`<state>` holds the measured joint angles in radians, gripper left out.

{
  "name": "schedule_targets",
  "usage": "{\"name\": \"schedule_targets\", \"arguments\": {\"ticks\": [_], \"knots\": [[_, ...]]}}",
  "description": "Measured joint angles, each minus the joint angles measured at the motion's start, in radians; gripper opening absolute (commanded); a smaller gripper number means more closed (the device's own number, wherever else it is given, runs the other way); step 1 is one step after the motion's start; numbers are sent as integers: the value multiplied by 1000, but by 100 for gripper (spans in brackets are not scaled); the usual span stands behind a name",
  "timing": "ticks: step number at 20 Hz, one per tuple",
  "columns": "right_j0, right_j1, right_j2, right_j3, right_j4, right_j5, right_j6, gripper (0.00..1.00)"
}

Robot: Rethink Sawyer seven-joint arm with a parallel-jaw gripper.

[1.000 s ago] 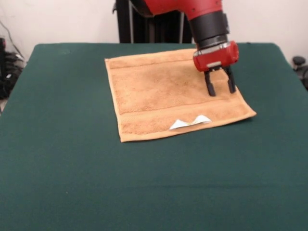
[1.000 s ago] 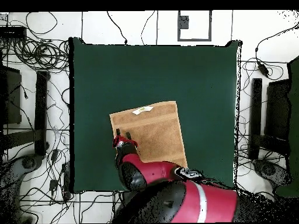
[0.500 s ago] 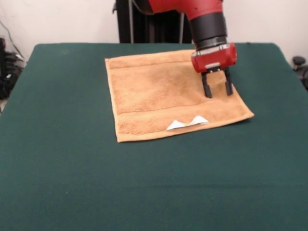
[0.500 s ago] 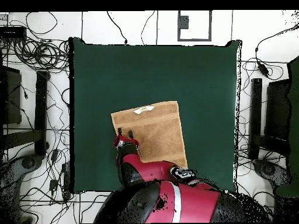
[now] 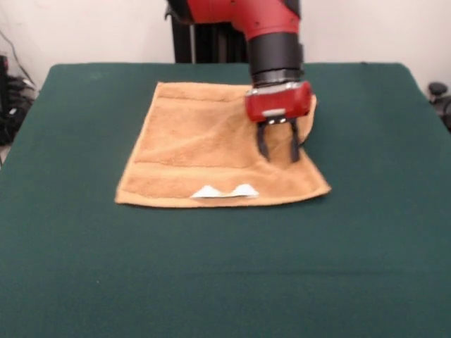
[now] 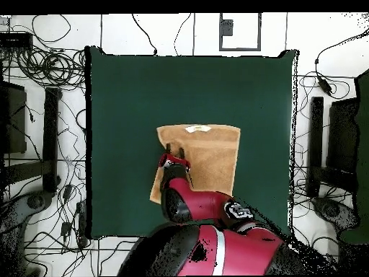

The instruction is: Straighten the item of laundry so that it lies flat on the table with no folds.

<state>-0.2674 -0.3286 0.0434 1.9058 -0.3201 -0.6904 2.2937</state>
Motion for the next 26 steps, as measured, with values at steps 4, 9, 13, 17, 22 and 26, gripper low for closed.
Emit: {"name": "schedule_targets", "arguments": {"ticks": [4, 9, 13, 17, 22, 26], "knots": [[-23, 6, -21, -44, 0, 0, 0, 100], [-86, 23, -37, -111, 0, 0, 0, 100], [-141, 31, -13, -139, -52, 2, 0, 100], [-283, 44, 104, -169, -247, 32, 0, 100], [-436, 57, 249, -174, -434, 91, 0, 100], [-551, 80, 369, -172, -530, 163, 0, 100]]}}
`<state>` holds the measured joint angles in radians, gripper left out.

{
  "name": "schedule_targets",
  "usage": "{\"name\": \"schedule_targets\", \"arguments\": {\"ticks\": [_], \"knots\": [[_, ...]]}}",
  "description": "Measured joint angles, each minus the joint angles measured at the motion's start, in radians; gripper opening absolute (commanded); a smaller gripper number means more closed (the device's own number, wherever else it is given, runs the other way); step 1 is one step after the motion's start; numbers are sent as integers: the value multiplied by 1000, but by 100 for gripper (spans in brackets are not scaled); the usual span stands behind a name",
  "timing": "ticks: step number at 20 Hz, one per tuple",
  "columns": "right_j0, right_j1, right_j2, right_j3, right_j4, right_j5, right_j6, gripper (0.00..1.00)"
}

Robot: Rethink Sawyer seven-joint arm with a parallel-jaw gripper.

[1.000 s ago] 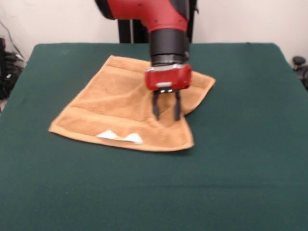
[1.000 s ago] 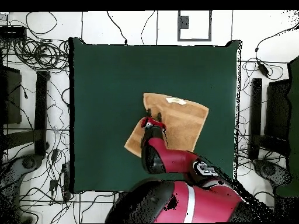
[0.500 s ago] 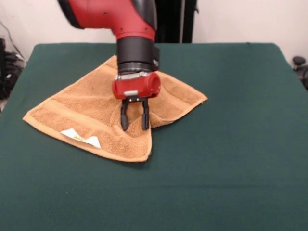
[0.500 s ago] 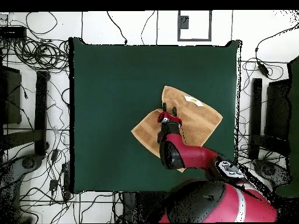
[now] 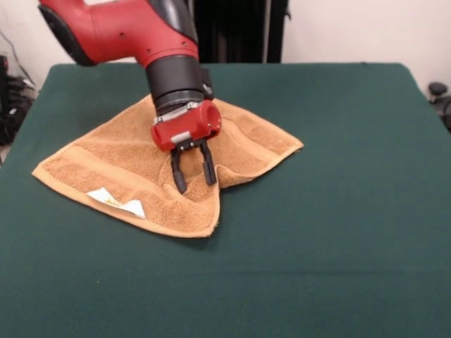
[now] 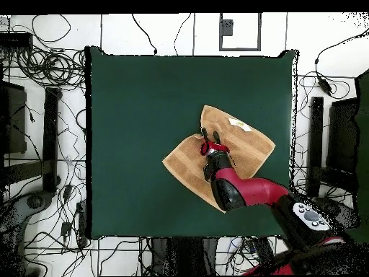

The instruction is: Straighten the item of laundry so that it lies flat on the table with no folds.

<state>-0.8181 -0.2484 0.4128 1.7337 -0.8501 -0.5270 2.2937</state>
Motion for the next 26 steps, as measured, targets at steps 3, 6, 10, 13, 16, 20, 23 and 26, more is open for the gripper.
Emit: {"name": "schedule_targets", "arguments": {"ticks": [3, 6, 10, 13, 16, 20, 23, 26], "knots": [[-76, 22, 82, 6, -39, 60, 0, 100], [-132, 46, 144, 11, -50, 106, 0, 100], [-168, 71, 187, 12, -50, 132, 0, 100], [-183, 94, 209, 11, -38, 132, 0, 100], [-196, 117, 230, 12, 2, 132, 0, 100], [-207, 139, 247, 14, 42, 132, 0, 100], [-217, 165, 272, 14, 89, 132, 0, 100], [-219, 186, 288, 14, 119, 132, 0, 100]]}}
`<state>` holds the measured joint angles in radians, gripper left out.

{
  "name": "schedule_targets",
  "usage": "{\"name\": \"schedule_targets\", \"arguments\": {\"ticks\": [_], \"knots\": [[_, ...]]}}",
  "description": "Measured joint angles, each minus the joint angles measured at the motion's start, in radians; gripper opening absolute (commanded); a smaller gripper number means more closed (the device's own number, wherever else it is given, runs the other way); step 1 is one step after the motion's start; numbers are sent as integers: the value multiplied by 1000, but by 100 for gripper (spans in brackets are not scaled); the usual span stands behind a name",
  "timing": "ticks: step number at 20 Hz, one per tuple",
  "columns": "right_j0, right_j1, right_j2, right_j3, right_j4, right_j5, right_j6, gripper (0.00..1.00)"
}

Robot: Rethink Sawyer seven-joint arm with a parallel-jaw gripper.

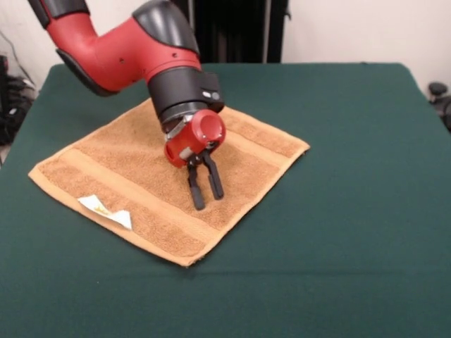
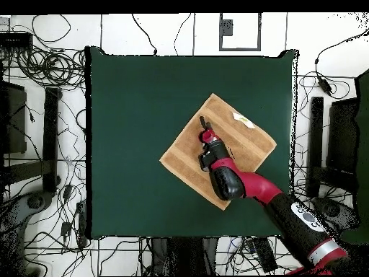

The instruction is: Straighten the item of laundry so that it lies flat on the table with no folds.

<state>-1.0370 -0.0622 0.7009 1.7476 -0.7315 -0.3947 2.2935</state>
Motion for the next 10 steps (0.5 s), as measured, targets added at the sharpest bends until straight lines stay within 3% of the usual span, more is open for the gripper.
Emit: {"name": "schedule_targets", "arguments": {"ticks": [10], "knots": [[0, 21, 17, 2, 44, 1, 0, 100]]}}
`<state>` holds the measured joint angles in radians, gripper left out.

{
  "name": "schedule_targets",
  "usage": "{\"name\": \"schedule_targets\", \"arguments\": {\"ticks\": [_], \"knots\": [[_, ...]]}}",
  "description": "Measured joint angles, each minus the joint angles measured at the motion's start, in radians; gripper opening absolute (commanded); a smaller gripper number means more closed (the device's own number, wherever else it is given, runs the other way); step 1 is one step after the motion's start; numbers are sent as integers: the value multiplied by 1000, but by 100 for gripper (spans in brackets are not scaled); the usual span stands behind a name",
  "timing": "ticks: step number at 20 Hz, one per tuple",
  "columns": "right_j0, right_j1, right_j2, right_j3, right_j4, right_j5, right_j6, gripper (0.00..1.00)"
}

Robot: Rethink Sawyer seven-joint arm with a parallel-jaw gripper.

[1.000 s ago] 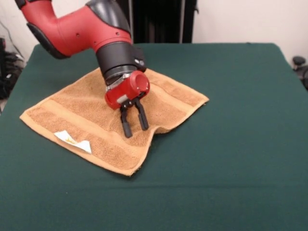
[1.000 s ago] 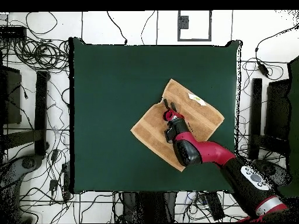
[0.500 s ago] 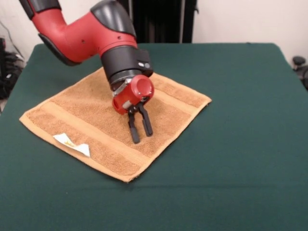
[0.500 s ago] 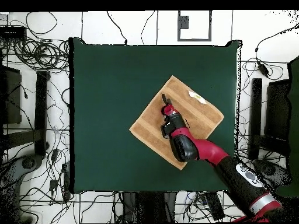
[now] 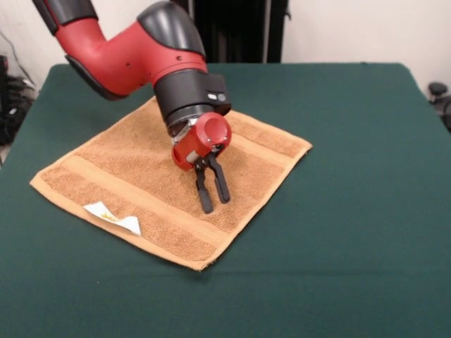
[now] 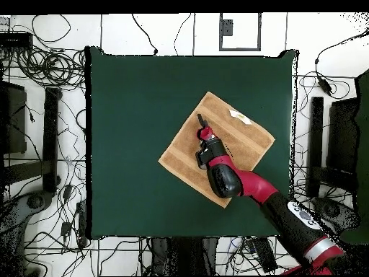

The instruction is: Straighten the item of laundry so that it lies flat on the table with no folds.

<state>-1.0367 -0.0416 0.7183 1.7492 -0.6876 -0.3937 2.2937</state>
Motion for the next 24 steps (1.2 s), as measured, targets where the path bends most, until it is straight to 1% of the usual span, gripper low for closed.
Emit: {"name": "schedule_targets", "arguments": {"ticks": [15, 24], "knots": [[0, 26, 19, 3, 28, 2, 0, 100], [6, 26, 19, 15, 80, 2, 0, 100]]}}
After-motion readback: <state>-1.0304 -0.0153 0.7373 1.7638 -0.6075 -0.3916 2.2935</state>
